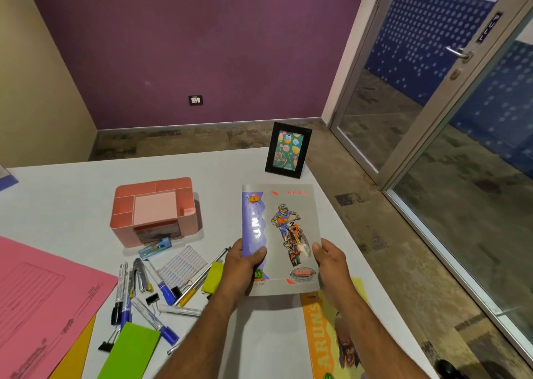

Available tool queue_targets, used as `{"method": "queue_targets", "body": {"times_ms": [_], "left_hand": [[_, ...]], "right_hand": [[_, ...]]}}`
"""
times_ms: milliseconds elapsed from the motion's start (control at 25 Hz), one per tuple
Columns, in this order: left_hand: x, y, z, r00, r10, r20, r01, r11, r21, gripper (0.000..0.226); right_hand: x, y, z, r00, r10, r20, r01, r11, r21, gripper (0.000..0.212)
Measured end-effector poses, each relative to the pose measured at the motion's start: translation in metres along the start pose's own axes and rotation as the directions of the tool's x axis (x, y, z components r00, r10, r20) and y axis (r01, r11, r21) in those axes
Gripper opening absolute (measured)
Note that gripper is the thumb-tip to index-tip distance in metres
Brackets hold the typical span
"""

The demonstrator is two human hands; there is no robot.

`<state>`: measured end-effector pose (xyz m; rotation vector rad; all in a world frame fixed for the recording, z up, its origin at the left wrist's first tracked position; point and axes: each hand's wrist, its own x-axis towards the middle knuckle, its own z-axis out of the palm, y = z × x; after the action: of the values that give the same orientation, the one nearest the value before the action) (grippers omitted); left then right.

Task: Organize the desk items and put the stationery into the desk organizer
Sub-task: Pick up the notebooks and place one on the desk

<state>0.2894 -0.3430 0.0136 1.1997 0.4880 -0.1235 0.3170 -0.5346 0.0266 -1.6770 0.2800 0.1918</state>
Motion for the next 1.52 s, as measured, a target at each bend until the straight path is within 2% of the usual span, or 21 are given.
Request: {"method": "queue_targets", "body": {"times_ms": [120, 240, 280, 320, 360, 440, 480, 560, 680, 760, 880, 960, 1000, 1080, 1120, 1240, 1360, 1440, 1520], "left_hand": [[-0.004, -0.005, -0.008, 0.998, 0.028, -0.056, -0.025, 0.998, 0.058, 0.028], [-0.009, -0.007, -0.019, 0.988, 0.054, -0.144, -0.046, 0.997, 0.060, 0.028], [-0.010, -0.007, -0.023, 0.984, 0.070, -0.164, -0.057, 0.995, 0.081, 0.027], [-0.011, -0.007, -0.028, 0.982, 0.091, -0.168, -0.070, 0.989, 0.127, 0.026], [-0.013, -0.006, -0.032, 0.980, 0.112, -0.162, -0.082, 0.980, 0.181, 0.025], [-0.016, -0.005, -0.037, 0.977, 0.136, -0.166, -0.091, 0.963, 0.255, 0.025], [-0.017, -0.005, -0.039, 0.975, 0.138, -0.172, -0.086, 0.957, 0.277, 0.025], [-0.020, -0.004, -0.040, 0.974, 0.135, -0.182, -0.068, 0.941, 0.333, 0.028], [-0.024, -0.006, -0.041, 0.973, 0.139, -0.186, -0.057, 0.919, 0.390, 0.031], [-0.028, -0.010, -0.041, 0.974, 0.140, -0.180, -0.053, 0.908, 0.415, 0.031], [-0.036, -0.014, -0.038, 0.976, 0.137, -0.171, -0.056, 0.911, 0.409, 0.032], [-0.039, -0.014, -0.037, 0.976, 0.149, -0.159, -0.074, 0.913, 0.401, 0.041], [-0.041, -0.015, -0.037, 0.977, 0.165, -0.137, -0.096, 0.909, 0.406, 0.054], [-0.045, -0.016, -0.034, 0.979, 0.197, -0.053, -0.155, 0.887, 0.436, 0.084], [-0.049, -0.016, -0.032, 0.978, 0.210, -0.008, -0.184, 0.873, 0.453, 0.090], [-0.055, -0.019, -0.020, 0.974, 0.219, 0.056, -0.219, 0.853, 0.474, 0.069], [-0.064, -0.021, -0.005, 0.968, 0.232, 0.101, -0.253, 0.894, 0.371, 0.045], [-0.076, -0.014, 0.005, 0.967, 0.206, 0.152, -0.245, 0.918, 0.312, 0.049], [-0.081, -0.013, 0.008, 0.954, 0.203, 0.221, -0.263, 0.919, 0.294, 0.072]], "right_hand": [[-0.005, 0.011, 0.000, 0.999, 0.046, -0.011, -0.047, 0.986, -0.158, 0.027], [-0.015, 0.027, -0.004, 0.986, 0.079, -0.147, -0.113, 0.965, -0.238, 0.036], [-0.018, 0.035, -0.008, 0.979, 0.057, -0.194, -0.120, 0.937, -0.329, 0.034], [-0.022, 0.041, -0.013, 0.979, 0.031, -0.204, -0.131, 0.857, -0.498, 0.035], [-0.026, 0.047, -0.017, 0.983, 0.035, -0.183, -0.153, 0.709, -0.688, 0.046], [-0.035, 0.057, -0.020, 0.983, 0.115, -0.147, -0.181, 0.399, -0.899, 0.080], [-0.040, 0.060, -0.019, 0.979, 0.154, -0.135, -0.178, 0.317, -0.932, 0.091], [-0.046, 0.065, -0.017, 0.978, 0.189, -0.094, -0.143, 0.265, -0.954, 0.093], [-0.047, 0.069, -0.020, 0.983, 0.175, -0.052, -0.102, 0.289, -0.952, 0.085], [-0.047, 0.070, -0.020, 0.985, 0.171, -0.026, -0.072, 0.265, -0.962, 0.078], [-0.052, 0.065, -0.012, 0.997, 0.083, 0.006, -0.015, 0.245, -0.969, 0.060], [-0.051, 0.056, -0.009, 1.000, 0.025, -0.014, -0.020, 0.255, -0.967, 0.048], [-0.049, 0.048, -0.008, 0.999, 0.007, -0.034, -0.035, 0.276, -0.960, 0.047], [-0.045, 0.032, -0.011, 0.997, -0.055, -0.054, -0.032, 0.345, -0.938, 0.051], [-0.046, 0.023, -0.012, 0.992, -0.108, -0.063, -0.015, 0.396, -0.918, 0.052], [-0.050, -0.009, -0.004, 0.960, -0.259, -0.105, 0.057, 0.552, -0.832, 0.053], [-0.054, -0.031, 0.015, 0.932, -0.327, -0.158, 0.139, 0.722, -0.677, 0.064], [-0.059, -0.039, 0.029, 0.927, -0.338, -0.161, 0.192, 0.799, -0.569, 0.055], [-0.063, -0.047, 0.042, 0.939, -0.307, -0.158, 0.211, 0.873, -0.439, 0.044]]}}
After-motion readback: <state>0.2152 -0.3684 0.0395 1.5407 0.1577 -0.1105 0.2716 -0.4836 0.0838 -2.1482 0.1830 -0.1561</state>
